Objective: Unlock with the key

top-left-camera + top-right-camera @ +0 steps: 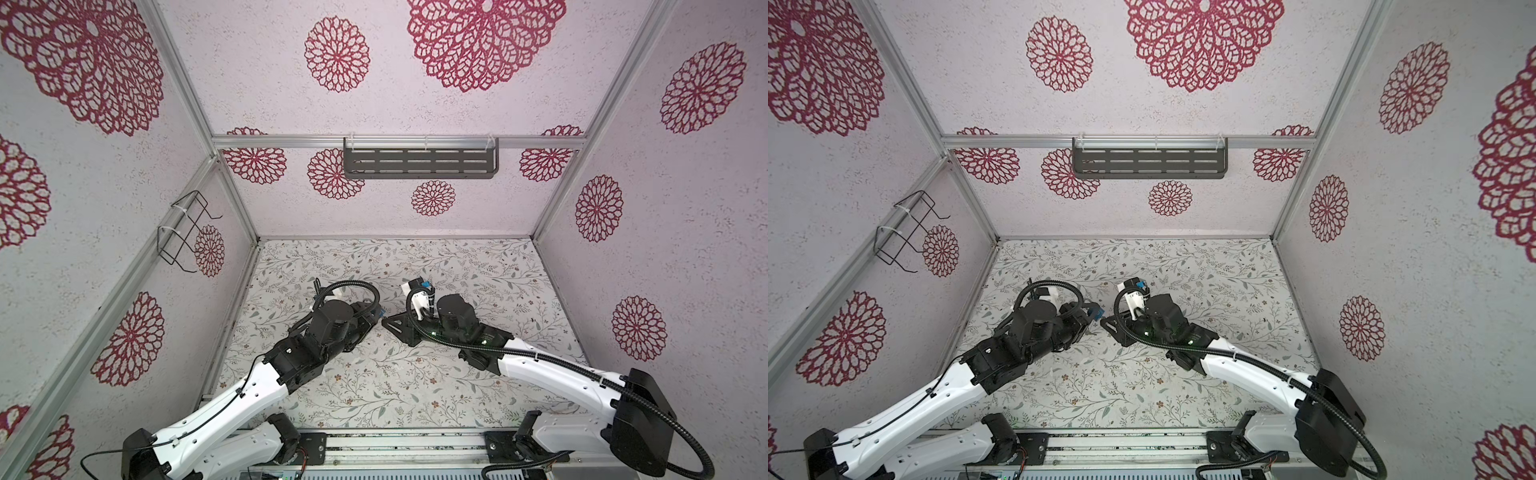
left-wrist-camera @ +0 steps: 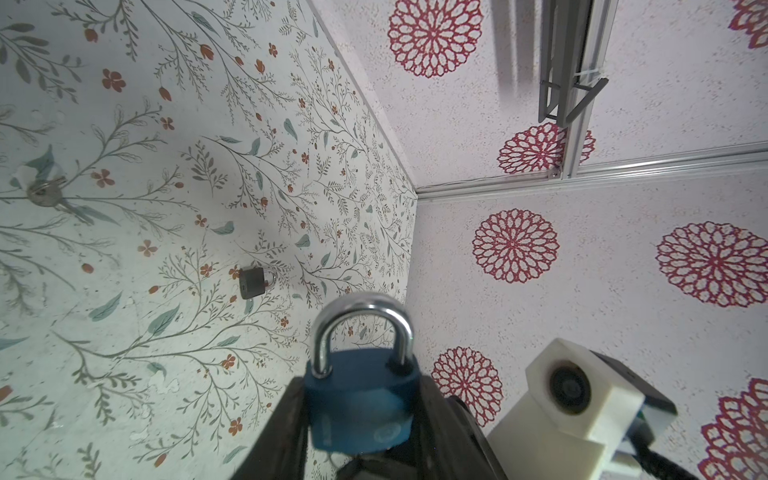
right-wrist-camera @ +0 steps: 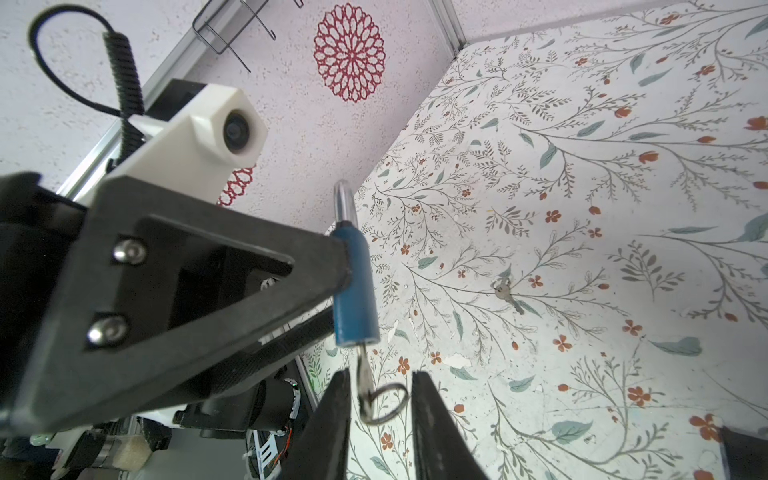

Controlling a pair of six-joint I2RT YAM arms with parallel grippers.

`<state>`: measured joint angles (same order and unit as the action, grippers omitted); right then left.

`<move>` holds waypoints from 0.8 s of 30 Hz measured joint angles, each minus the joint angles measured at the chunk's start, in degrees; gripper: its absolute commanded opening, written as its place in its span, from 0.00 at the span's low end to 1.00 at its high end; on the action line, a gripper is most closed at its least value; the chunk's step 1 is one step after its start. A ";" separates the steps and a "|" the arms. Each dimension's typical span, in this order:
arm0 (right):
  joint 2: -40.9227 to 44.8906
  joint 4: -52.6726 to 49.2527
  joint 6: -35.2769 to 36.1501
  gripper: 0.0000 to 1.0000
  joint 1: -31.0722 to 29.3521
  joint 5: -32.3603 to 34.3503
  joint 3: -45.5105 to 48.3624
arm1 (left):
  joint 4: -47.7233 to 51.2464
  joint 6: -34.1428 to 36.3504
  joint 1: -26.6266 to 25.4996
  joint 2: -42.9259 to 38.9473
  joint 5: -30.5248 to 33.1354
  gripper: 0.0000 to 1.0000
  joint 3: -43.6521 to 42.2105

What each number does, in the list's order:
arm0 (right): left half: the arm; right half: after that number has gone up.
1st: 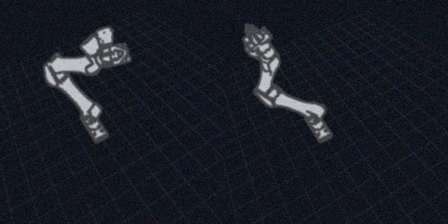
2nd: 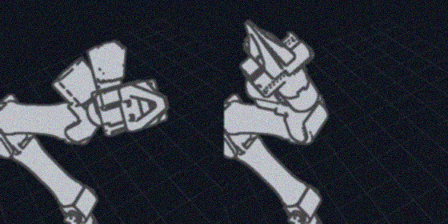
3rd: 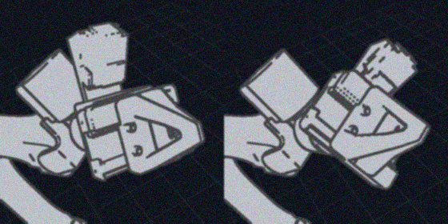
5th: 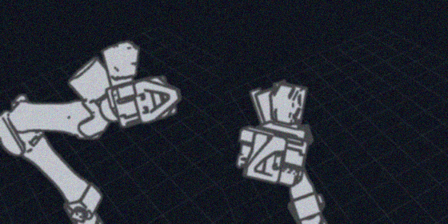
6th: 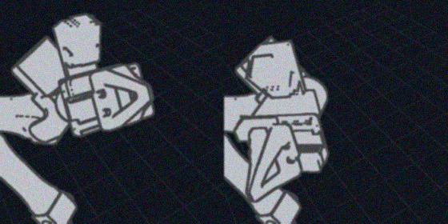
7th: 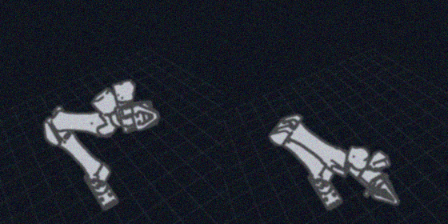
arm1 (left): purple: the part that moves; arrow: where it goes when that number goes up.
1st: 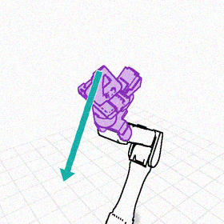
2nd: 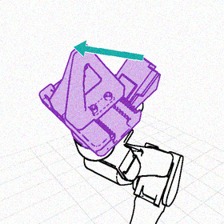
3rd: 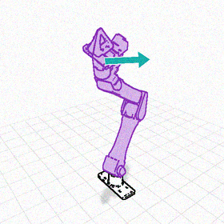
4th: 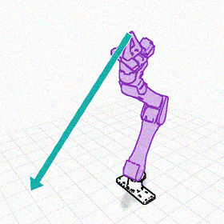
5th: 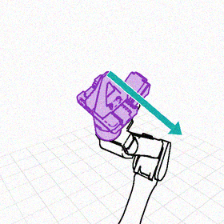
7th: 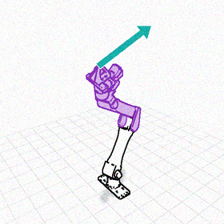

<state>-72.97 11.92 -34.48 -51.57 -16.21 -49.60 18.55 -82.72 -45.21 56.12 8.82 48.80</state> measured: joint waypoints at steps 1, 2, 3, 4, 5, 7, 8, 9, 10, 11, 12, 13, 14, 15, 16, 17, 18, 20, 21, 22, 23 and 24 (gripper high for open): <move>-0.07 0.22 -0.02 0.23 0.00 -0.11 0.00 | -0.20 -0.02 0.00 0.00 -0.33 0.00 0.00; -0.11 0.33 0.02 0.21 0.00 -0.28 0.00 | -0.39 -0.04 0.00 0.00 -0.55 0.00 0.00; -0.13 0.35 -0.02 0.19 0.00 -0.39 0.00 | -0.59 -0.04 0.00 0.00 -0.68 0.00 0.00; -0.15 0.37 0.02 0.17 0.02 -0.50 0.00 | -0.74 -0.04 0.00 0.00 -0.72 0.00 0.00; -0.20 0.46 0.07 0.14 0.02 -0.52 0.00 | -0.81 -0.04 0.00 0.00 -0.83 0.00 0.00; -0.35 0.66 0.07 0.12 0.02 -0.61 0.00 | -0.90 -0.04 0.00 0.00 -0.87 0.00 -0.02; -0.44 0.81 0.04 0.11 0.02 -0.66 0.00 | -0.90 -0.04 0.00 0.00 -0.85 0.00 -0.02; -0.46 0.87 0.00 0.10 0.00 -0.68 0.00 | -0.90 -0.04 0.00 0.00 -0.85 0.00 -0.04; -0.46 0.92 -0.02 0.07 0.02 -0.68 0.00 | -0.90 -0.04 0.00 0.00 -0.85 0.00 -0.04; -0.46 0.94 0.02 0.06 0.02 -0.61 0.00 | -0.92 -0.02 0.00 0.00 -0.85 0.00 -0.04; -0.46 0.94 0.09 0.03 0.04 -0.57 0.00 | -0.92 -0.02 0.00 0.00 -0.83 0.00 -0.04; -0.46 0.92 0.11 0.01 0.04 -0.55 0.00 | -0.92 -0.04 0.00 -0.02 -0.83 0.00 -0.04; -0.46 0.90 0.24 0.00 0.04 -0.55 0.00 | -0.92 -0.04 0.00 -0.02 -0.83 0.00 -0.04; -0.46 0.87 0.24 0.00 0.04 -0.52 0.00 | -0.92 -0.04 0.00 -0.02 -0.83 0.00 -0.04; -0.46 0.87 0.24 0.00 0.04 -0.50 0.00 | -0.92 -0.04 0.00 -0.02 -0.83 0.03 -0.04; -0.46 0.87 0.28 0.00 0.04 -0.50 0.00 | -0.92 -0.02 0.00 -0.02 -0.83 0.08 -0.04; -0.46 0.87 0.37 0.00 0.04 -0.50 0.00 | -0.92 -0.04 0.00 -0.02 -0.83 0.14 -0.04; -0.46 0.87 0.42 0.00 0.04 -0.46 -0.02 | -0.92 -0.04 0.02 -0.02 -0.83 0.21 -0.04; -0.46 0.87 0.42 0.00 0.02 -0.42 0.00 | -0.92 -0.07 0.02 -0.02 -0.81 0.26 -0.04; -0.46 0.87 0.44 0.00 -0.02 -0.31 -0.02 | -0.94 -0.09 0.02 -0.02 -0.81 0.31 -0.04; -0.46 0.87 0.46 0.00 -0.02 -0.20 0.00 | -0.92 -0.11 0.02 -0.02 -0.81 0.35 -0.04; -0.46 0.87 0.46 0.00 -0.13 0.02 -0.02 | -0.94 -0.20 0.00 0.00 -0.79 0.40 -0.04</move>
<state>-73.43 12.80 -34.02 -51.70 -16.19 -49.63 17.61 -82.91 -45.21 56.12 8.03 48.75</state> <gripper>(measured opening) 0.057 0.391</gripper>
